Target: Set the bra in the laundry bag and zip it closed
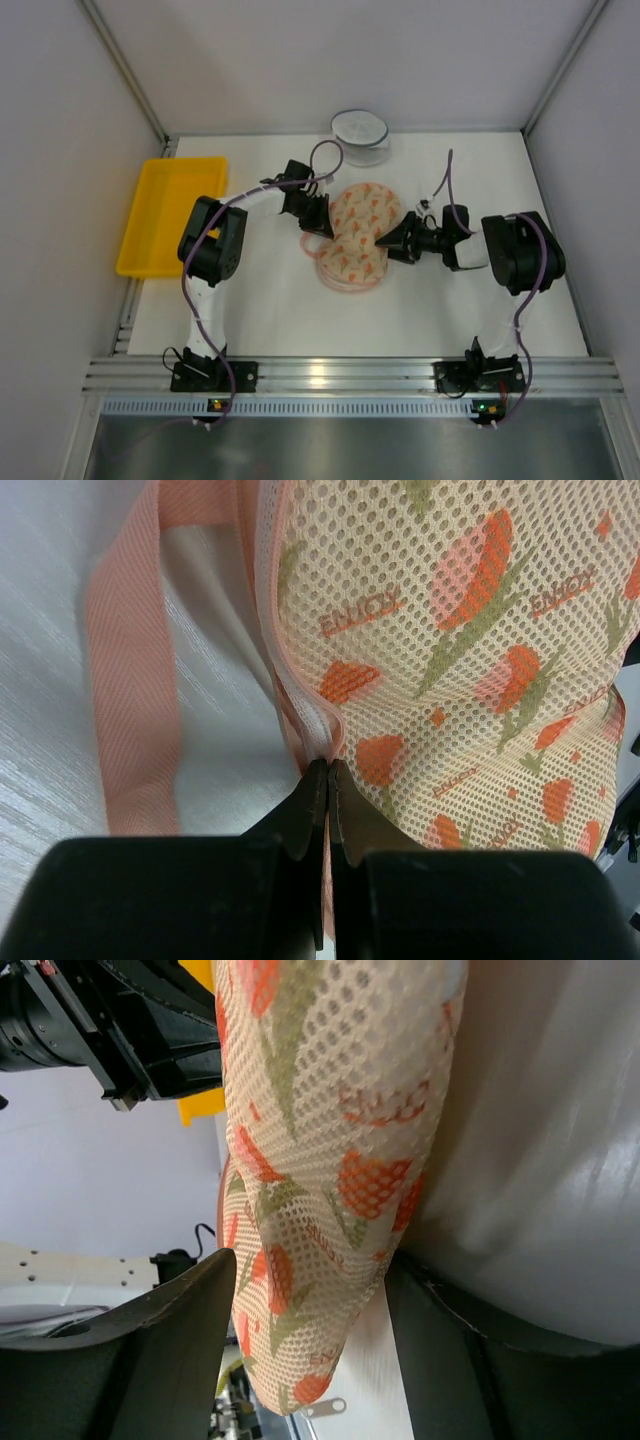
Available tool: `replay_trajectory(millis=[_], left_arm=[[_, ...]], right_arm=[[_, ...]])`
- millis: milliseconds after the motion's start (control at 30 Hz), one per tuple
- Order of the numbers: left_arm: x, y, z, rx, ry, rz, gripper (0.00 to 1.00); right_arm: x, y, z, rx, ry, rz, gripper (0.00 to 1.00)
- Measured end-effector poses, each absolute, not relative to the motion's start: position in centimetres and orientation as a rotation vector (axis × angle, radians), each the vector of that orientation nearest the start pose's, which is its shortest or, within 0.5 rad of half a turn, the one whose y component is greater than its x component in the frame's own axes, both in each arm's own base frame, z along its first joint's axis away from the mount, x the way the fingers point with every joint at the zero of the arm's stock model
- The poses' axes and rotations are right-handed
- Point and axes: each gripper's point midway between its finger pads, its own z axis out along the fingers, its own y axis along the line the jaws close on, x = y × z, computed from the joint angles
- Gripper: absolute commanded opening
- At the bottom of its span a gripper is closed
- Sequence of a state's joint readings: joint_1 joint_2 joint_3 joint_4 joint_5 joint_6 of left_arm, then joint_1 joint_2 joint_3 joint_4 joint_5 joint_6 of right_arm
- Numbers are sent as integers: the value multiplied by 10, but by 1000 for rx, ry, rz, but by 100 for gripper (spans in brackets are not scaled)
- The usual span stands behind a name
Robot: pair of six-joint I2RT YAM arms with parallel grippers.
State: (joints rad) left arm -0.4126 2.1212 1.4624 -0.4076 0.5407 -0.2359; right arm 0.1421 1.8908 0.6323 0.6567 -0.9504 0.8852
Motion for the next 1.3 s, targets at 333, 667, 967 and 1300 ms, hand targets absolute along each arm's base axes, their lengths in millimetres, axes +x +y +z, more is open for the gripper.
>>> replay_trajectory(millis=[333, 667, 967, 1300], left_arm=[[382, -274, 25, 434, 2653, -945, 19], [388, -234, 117, 576, 2405, -744, 98], [391, -251, 316, 815, 1872, -753, 98], [275, -355, 220, 1684, 1694, -622, 74]], right_arm=[[319, 214, 21, 324, 2349, 1583, 4], [317, 213, 25, 303, 2363, 1551, 0], [321, 215, 28, 269, 2395, 1513, 0], [328, 220, 29, 256, 2440, 1477, 0]])
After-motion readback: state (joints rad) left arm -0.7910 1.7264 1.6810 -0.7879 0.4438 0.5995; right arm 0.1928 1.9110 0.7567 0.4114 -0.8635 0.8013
